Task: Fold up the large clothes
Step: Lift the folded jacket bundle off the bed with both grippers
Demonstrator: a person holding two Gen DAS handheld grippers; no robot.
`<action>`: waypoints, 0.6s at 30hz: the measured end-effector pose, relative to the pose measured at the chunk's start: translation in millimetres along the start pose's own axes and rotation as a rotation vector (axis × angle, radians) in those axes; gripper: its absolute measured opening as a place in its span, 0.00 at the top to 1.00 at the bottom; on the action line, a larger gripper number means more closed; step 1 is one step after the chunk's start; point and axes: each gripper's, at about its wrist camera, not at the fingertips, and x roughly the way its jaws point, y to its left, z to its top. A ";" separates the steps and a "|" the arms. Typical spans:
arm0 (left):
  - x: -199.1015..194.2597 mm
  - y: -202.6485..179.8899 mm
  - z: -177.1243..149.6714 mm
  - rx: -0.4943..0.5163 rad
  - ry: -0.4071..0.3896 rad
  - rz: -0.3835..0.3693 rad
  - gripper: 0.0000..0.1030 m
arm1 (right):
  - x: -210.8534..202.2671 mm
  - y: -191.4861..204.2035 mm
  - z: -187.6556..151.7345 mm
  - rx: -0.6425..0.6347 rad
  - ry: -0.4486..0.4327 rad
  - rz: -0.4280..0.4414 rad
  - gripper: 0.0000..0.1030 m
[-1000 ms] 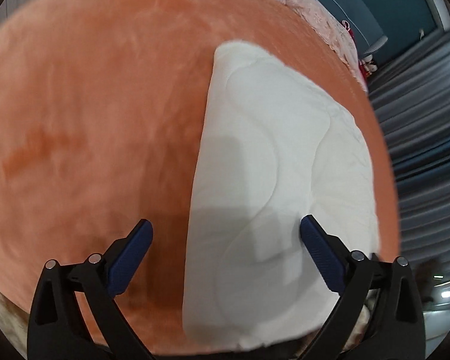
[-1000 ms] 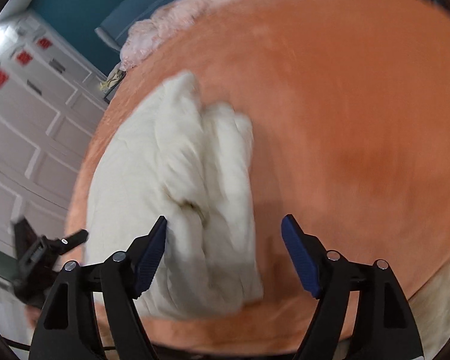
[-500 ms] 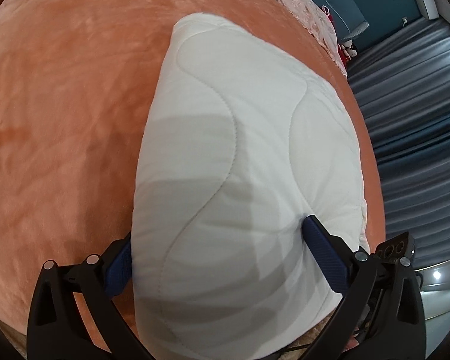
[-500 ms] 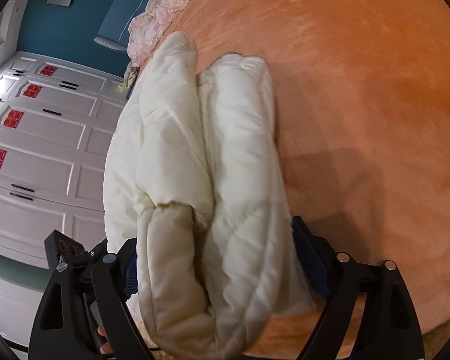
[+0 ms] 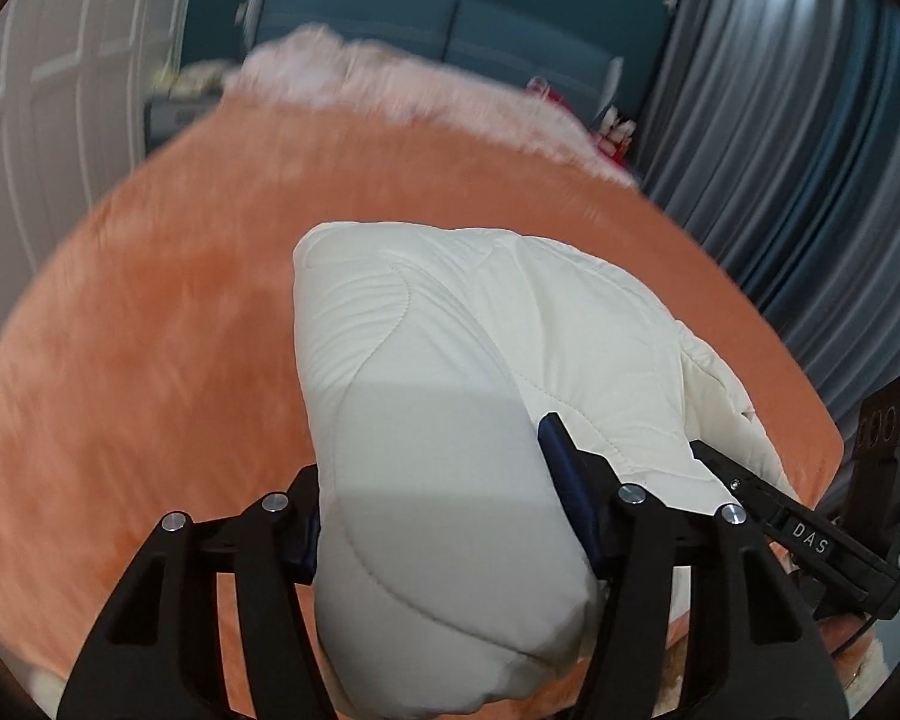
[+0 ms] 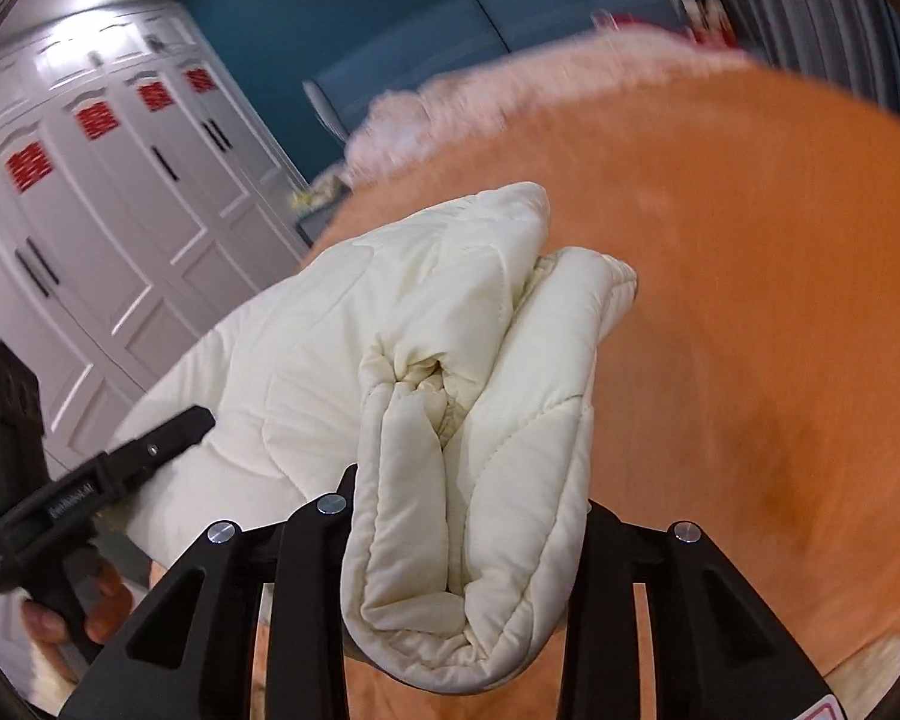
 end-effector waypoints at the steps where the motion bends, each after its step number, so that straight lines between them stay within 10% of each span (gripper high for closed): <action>1: -9.2 -0.4 6.4 0.011 -0.025 -0.004 0.44 | -8.8 8.9 9.7 -0.027 -0.036 -0.001 0.70; 18: -95.5 -15.9 145.9 0.149 -0.456 -0.072 0.44 | -74.1 95.2 150.7 -0.314 -0.449 0.039 0.70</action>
